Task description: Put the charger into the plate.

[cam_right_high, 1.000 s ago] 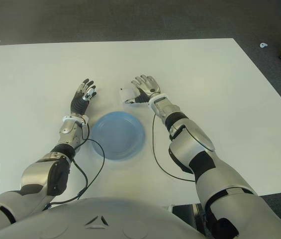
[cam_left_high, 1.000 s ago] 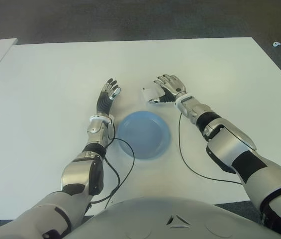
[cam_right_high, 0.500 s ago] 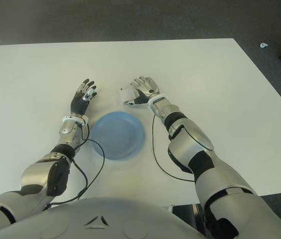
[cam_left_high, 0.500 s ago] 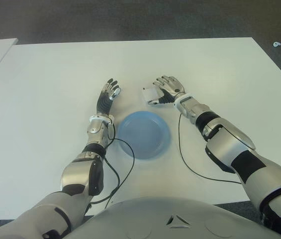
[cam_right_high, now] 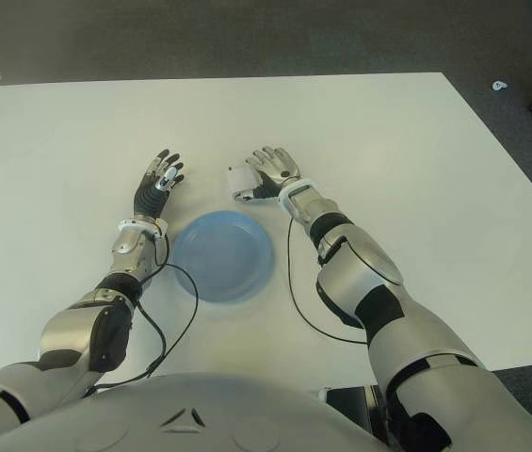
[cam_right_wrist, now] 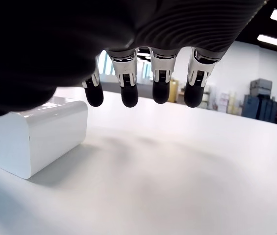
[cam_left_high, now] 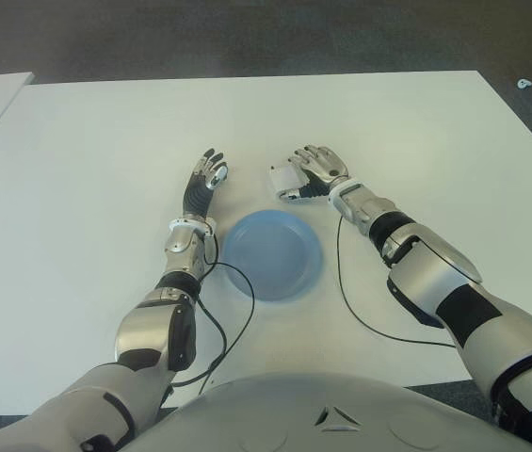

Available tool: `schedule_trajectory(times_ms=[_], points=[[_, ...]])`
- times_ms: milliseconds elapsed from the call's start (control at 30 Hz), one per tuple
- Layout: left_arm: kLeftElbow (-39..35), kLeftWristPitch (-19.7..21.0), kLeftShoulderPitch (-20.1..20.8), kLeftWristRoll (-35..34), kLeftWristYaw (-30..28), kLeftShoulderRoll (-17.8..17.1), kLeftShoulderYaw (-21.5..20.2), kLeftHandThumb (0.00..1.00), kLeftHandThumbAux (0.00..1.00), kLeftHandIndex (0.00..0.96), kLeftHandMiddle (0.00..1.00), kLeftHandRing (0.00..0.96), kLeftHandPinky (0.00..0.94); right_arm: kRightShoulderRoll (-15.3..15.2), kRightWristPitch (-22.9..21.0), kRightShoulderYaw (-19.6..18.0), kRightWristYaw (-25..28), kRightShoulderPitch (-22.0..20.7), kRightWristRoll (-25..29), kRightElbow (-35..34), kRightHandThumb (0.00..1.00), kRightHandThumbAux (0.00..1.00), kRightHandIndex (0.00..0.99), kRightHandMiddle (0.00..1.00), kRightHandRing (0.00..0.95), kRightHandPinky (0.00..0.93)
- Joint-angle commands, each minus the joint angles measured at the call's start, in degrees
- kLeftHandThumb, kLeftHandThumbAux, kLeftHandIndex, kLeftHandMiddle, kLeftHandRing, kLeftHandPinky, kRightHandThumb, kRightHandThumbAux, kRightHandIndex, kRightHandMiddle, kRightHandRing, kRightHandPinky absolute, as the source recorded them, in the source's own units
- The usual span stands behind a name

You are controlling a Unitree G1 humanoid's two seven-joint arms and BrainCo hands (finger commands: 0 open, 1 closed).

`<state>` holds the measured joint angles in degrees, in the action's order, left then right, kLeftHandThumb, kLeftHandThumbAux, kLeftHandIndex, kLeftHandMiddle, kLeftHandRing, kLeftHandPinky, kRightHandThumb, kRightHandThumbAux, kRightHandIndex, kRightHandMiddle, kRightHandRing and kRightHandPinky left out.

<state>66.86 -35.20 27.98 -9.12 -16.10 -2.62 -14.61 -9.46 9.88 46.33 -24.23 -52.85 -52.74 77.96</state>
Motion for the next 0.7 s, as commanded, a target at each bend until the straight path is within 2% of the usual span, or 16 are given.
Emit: schedule_trajectory(times_ms=[33, 700], points=[[0.3, 1.3, -2.1, -0.2, -0.8, 0.5, 0.3, 0.028, 0.528, 0.044, 0.125, 0.127, 0.145, 0.5, 1.1, 0.4, 0.4, 0.6, -0.5, 0.4, 0.244, 0.143, 0.0, 0.0, 0.0, 0.0], [-2.1, 0.1, -4.1, -0.7, -1.6, 1.2, 0.3, 0.007, 0.532, 0.047, 0.15, 0.148, 0.163, 1.3, 3.3, -0.2, 0.5, 2.8, 0.2, 1.0, 0.245, 0.185, 0.0, 0.0, 0.0, 0.0]])
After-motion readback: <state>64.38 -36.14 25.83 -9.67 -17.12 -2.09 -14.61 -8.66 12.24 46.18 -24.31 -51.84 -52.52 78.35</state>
